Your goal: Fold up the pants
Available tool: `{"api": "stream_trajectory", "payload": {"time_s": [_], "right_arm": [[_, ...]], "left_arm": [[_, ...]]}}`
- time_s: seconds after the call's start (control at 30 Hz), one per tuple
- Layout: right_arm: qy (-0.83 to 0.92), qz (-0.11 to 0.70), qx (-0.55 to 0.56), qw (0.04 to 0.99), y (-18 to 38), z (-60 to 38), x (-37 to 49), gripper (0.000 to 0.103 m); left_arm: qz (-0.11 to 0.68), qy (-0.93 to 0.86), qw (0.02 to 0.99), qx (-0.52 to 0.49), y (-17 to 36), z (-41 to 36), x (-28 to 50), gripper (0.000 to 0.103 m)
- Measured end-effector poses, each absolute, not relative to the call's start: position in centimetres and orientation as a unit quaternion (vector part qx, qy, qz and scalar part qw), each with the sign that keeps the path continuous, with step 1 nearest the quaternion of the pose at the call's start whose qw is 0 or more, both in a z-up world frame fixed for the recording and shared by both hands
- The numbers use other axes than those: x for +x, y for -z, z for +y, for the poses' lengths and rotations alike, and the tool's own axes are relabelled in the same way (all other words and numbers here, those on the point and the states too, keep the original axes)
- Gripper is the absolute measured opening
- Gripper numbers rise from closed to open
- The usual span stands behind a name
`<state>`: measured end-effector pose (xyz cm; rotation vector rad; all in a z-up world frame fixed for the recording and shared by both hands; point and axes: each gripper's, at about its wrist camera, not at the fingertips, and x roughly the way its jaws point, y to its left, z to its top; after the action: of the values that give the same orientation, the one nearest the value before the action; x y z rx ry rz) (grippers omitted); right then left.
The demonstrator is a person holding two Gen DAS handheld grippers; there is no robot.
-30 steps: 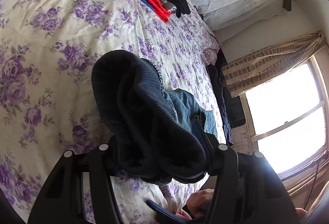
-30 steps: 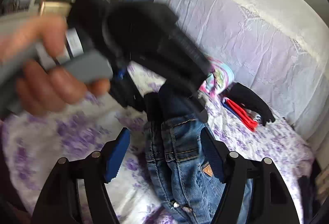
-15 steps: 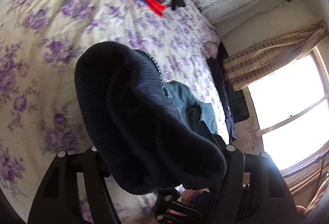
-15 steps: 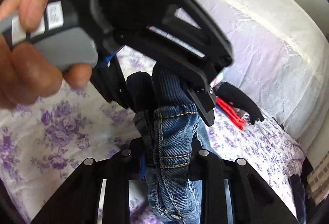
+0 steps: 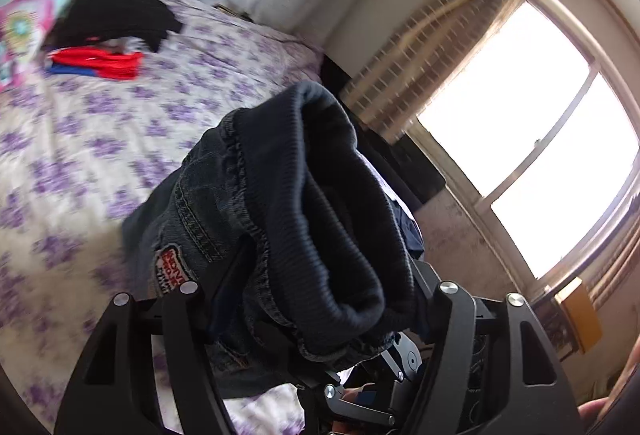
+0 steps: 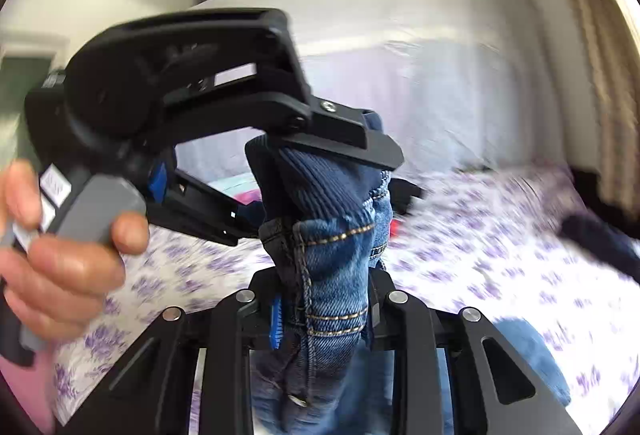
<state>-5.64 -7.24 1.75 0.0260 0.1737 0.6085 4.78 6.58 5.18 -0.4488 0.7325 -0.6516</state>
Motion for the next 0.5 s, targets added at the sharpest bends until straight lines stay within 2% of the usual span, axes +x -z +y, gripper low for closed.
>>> {"api": "stream_trajectory", "payload": {"time_s": [0.17, 0.37, 0.5], "right_arm": [[-0.271, 0.143, 0.107, 0.946, 1.0, -13.7, -2.6, 0.028], [-0.297, 0.234, 0.261, 0.888, 6.9, -19.2, 2.2, 0.029], [-0.306, 0.276, 0.334, 0.847, 9.5, -20.9, 3.8, 0.030]], "left_arm": [[0.394, 0.314, 0.844, -0.184, -2.5, -0.7, 8.8, 0.066], [0.437, 0.257, 0.856, -0.101, 1.8, -7.1, 11.6, 0.066], [0.444, 0.241, 0.862, -0.047, 3.5, -9.8, 11.6, 0.072]]}}
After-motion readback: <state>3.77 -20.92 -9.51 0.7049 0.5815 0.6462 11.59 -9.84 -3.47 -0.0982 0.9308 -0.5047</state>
